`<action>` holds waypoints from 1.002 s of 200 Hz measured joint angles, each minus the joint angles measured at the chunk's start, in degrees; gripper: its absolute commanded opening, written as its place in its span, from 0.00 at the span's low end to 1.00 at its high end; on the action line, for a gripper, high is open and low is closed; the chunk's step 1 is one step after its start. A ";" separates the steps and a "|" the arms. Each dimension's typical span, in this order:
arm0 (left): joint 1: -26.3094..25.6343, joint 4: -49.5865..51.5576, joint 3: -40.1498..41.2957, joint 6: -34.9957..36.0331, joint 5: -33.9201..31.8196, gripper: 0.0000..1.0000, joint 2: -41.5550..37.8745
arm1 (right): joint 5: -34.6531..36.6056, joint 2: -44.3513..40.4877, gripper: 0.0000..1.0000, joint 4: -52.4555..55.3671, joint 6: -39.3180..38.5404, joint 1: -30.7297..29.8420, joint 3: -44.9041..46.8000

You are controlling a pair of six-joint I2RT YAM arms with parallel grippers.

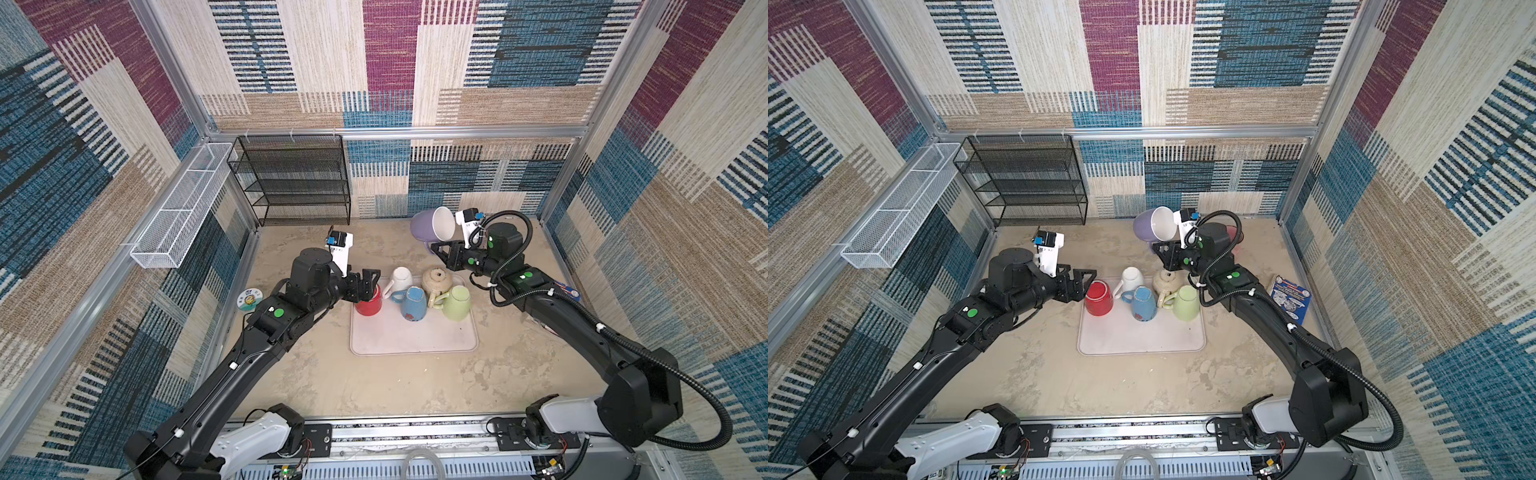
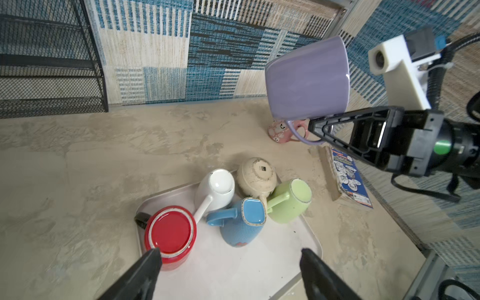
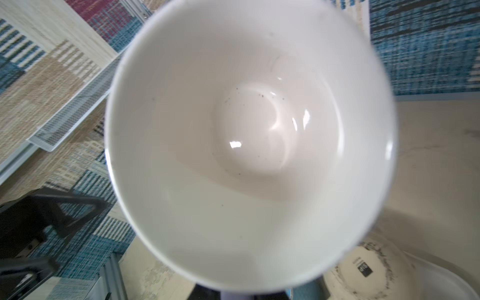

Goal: Turn the mug right side up
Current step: Place the mug at the top-right of the table.

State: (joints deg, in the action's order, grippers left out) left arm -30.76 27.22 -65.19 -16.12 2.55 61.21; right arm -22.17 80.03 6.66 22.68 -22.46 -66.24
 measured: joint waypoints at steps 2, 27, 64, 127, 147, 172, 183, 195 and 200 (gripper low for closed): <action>0.00 0.33 -0.09 0.02 -0.17 0.90 0.00 | 0.17 0.13 0.00 0.22 -0.07 0.02 -0.17; 0.02 5.07 -0.87 0.22 -3.15 0.90 0.00 | 5.95 5.64 0.00 7.61 -2.64 0.46 -7.43; 0.04 9.79 -1.05 0.26 -5.84 0.92 -0.94 | 12.94 12.09 0.00 16.87 -5.35 2.05 -14.71; 0.57 14.08 0.59 1.29 -13.81 0.96 -2.73 | 20.61 22.62 0.00 25.35 -8.83 5.90 -23.93; 0.79 14.64 1.64 1.27 -16.39 0.98 -2.84 | 21.29 25.73 0.00 28.33 -9.81 7.26 -26.29; 1.14 14.97 2.01 1.27 -18.21 0.97 -2.82 | 22.67 29.07 0.00 29.75 -10.71 8.33 -29.00; 1.33 14.95 2.10 1.27 -18.60 0.96 -2.73 | 22.80 30.56 0.00 30.01 -11.04 8.76 -29.86; 1.62 14.95 2.32 1.27 -18.62 0.96 -2.29 | 23.15 32.28 0.00 30.77 -11.34 9.16 -30.58; 1.79 14.97 2.40 1.27 -18.62 0.96 -1.95 | 23.26 32.92 0.00 30.91 -11.47 9.33 -30.73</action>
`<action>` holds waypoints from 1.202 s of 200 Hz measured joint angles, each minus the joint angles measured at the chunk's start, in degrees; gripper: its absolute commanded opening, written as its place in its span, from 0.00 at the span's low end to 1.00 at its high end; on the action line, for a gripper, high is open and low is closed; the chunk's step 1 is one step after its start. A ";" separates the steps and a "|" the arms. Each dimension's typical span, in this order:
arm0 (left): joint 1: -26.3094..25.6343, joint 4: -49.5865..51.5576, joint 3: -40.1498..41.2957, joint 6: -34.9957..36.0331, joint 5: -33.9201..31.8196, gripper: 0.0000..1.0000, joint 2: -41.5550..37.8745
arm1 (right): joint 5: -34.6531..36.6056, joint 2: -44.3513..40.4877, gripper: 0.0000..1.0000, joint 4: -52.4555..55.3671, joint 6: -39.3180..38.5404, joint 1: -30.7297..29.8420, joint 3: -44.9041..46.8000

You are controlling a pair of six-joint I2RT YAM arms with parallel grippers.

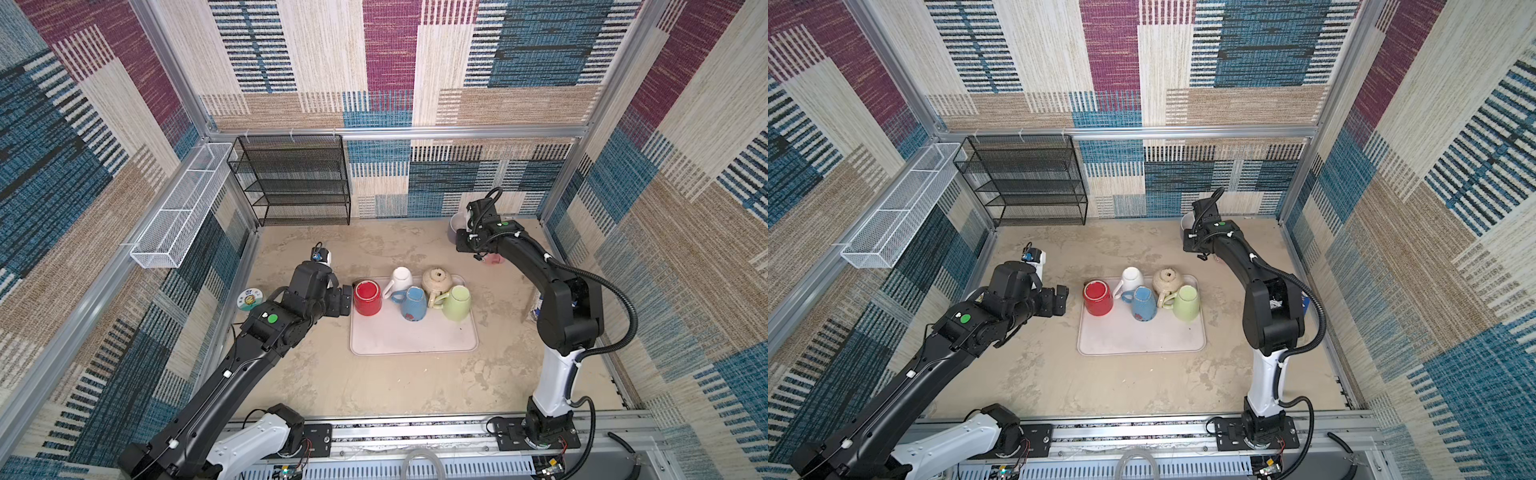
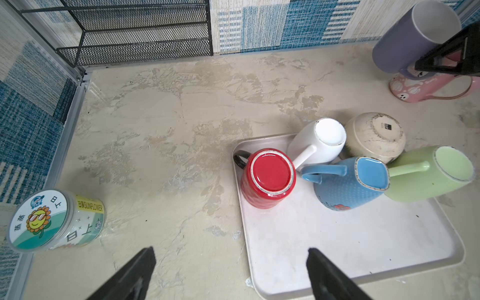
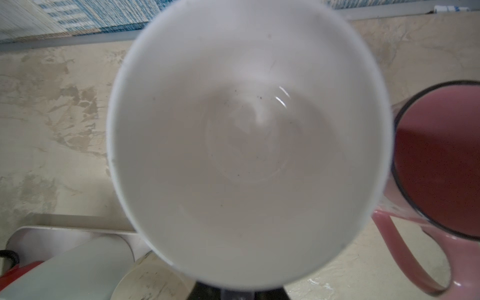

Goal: Turn the mug right side up
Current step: Place the mug at the top-right of the table.

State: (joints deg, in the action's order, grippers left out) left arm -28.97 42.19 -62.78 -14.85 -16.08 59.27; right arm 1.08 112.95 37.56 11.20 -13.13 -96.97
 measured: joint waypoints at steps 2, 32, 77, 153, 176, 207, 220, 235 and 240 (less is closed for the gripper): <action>0.04 0.02 0.00 0.00 0.00 0.96 0.15 | 0.04 0.28 0.00 0.04 -0.11 0.07 -0.04; 1.14 0.94 -0.35 0.02 0.46 0.96 3.32 | 0.20 3.63 0.00 1.11 -0.76 1.14 -0.81; 3.87 2.14 -0.68 0.02 4.46 1.00 6.34 | 0.20 6.93 0.00 1.38 -1.42 2.01 -2.58; 5.14 2.21 -0.96 0.26 10.25 1.00 9.05 | -0.52 9.27 0.00 3.89 -2.27 3.02 -3.30; 5.22 2.21 -0.96 0.31 10.51 1.00 9.18 | -0.94 8.70 0.00 4.46 -2.45 3.02 -2.36; 5.27 2.21 -0.87 0.87 11.96 0.99 9.01 | -0.94 8.00 0.00 4.94 -2.91 3.15 -2.03; 5.27 2.19 -0.81 1.20 11.98 1.00 8.83 | -0.92 8.00 0.00 5.16 -3.10 3.39 -1.97; 5.29 2.19 -0.79 1.31 12.00 1.00 8.81 | -0.83 8.00 0.00 5.68 -3.15 3.50 -1.88; 5.29 2.19 -0.79 1.31 12.00 1.00 8.83 | -0.72 8.00 0.00 5.73 -3.28 3.56 -1.88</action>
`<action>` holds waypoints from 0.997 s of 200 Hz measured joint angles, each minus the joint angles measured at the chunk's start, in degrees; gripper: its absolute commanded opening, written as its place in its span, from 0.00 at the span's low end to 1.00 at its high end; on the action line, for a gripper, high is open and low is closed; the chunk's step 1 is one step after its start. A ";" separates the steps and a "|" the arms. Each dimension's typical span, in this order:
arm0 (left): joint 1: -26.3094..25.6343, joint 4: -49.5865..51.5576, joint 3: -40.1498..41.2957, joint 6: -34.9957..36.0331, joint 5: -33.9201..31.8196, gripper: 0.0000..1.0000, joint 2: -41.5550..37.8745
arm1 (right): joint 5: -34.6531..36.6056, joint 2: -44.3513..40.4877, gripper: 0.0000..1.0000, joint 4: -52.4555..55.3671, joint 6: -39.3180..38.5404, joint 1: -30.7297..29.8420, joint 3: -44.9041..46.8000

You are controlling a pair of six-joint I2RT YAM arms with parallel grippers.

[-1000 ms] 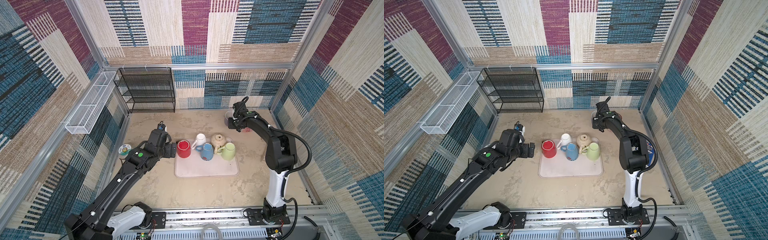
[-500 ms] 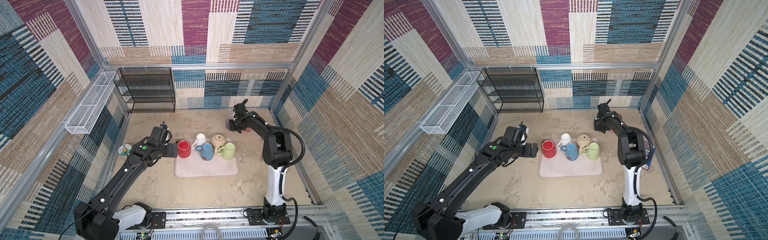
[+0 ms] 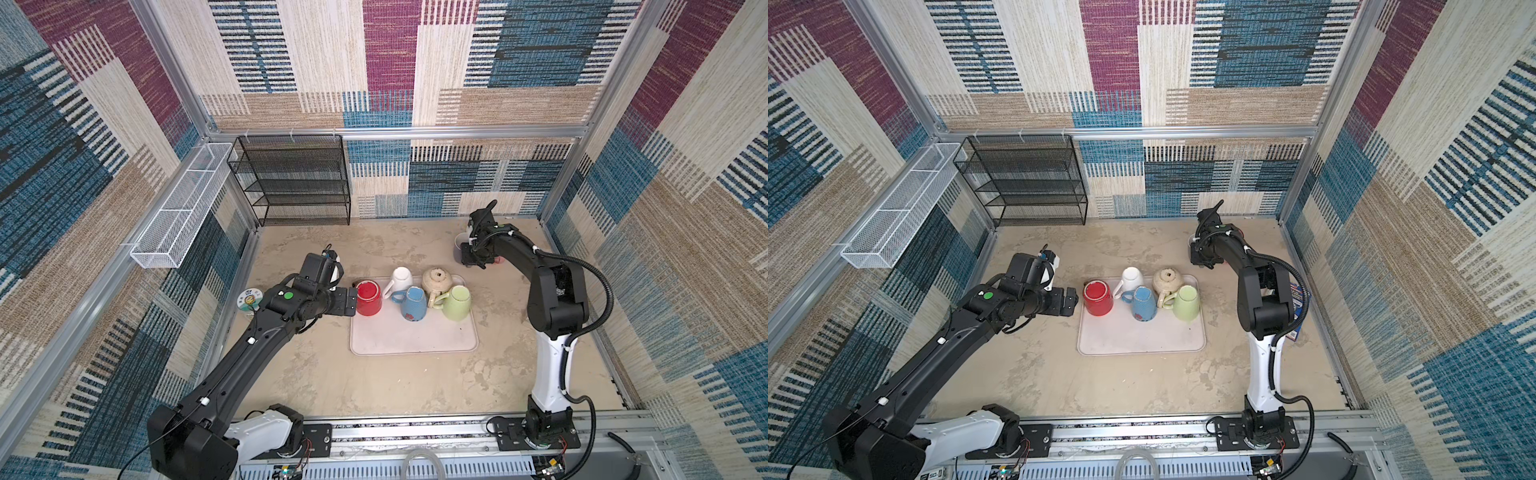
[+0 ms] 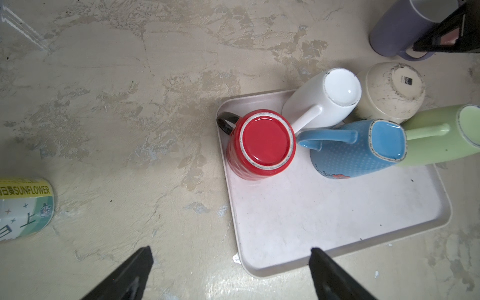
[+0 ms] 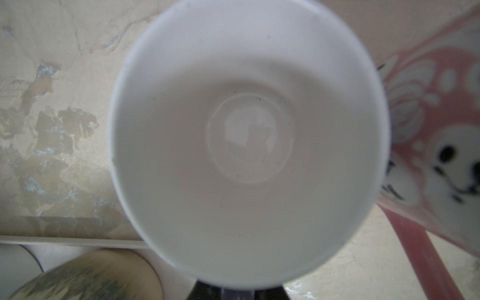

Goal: Turn the mug right side up
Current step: Place the mug at the top-right of the table.

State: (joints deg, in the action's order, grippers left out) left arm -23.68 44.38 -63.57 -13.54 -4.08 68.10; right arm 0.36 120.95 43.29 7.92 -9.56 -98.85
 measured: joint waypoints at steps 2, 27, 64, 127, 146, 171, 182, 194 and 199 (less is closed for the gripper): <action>0.02 0.00 0.00 0.00 0.00 1.00 0.02 | 0.07 0.00 0.00 0.00 -0.07 0.04 0.00; 0.02 0.00 -0.35 -0.02 1.38 1.00 1.03 | 0.31 0.13 0.10 0.09 -0.22 0.09 0.00; 0.02 -0.11 -0.22 0.07 3.19 1.00 0.83 | 0.28 0.24 0.26 -0.13 -0.26 -0.02 0.09; 0.02 -0.13 0.04 1.01 4.92 0.95 0.37 | 0.24 0.20 0.46 -0.42 -0.46 -0.02 0.13; 0.02 -0.13 0.04 1.22 5.92 0.94 0.42 | 0.24 -0.37 0.52 -0.37 -0.46 -0.02 0.13; 0.02 -0.13 0.04 1.27 6.14 0.93 0.42 | 0.24 -2.38 0.58 -0.59 -0.46 -0.02 0.72; 0.02 -0.13 0.04 1.27 6.19 0.93 0.37 | 0.24 -3.32 0.59 -0.61 -0.46 -0.02 1.07; 0.02 -0.13 0.04 1.27 6.45 0.93 0.31 | 0.22 -4.26 0.60 -0.63 -0.44 -0.02 1.33; 0.02 -0.13 0.04 1.27 6.60 0.93 0.26 | 0.17 -4.63 0.60 -0.61 -0.44 -0.09 1.38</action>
State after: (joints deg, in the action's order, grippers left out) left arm -23.66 44.25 -63.53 -12.27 2.52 68.36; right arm 0.54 116.31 42.68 7.49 -9.65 -97.47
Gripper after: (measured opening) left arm 0.934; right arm 0.598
